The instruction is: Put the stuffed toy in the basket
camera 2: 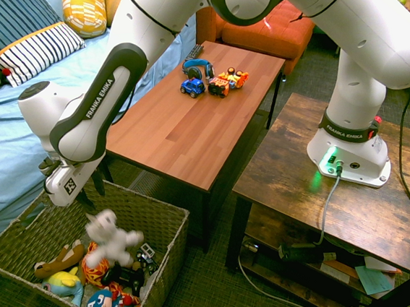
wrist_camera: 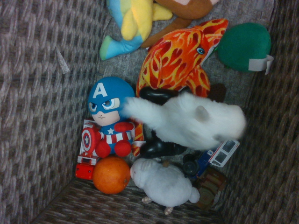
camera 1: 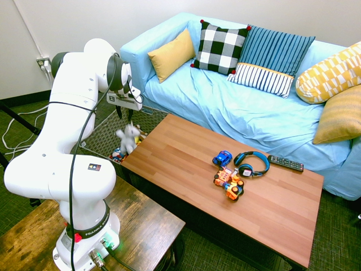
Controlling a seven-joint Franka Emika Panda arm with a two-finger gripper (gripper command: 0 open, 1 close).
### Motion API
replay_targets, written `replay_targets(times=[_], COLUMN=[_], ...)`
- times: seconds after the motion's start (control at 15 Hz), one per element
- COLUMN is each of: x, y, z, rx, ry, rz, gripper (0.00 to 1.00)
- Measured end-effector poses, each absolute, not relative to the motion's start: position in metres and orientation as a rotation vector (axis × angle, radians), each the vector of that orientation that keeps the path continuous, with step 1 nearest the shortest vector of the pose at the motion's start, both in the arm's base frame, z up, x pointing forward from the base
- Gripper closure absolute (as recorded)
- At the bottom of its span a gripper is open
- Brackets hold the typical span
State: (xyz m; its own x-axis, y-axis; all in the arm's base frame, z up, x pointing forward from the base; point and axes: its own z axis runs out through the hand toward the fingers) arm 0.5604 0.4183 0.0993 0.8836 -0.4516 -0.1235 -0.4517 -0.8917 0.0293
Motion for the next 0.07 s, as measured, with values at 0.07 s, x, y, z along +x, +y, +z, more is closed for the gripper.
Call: replay_targets(times=[0.07], x=[0.5599], y=[0.4183], z=[0.0977], rx=[-3.048], ry=[0.739], rz=[0.202], gripper=[0.00])
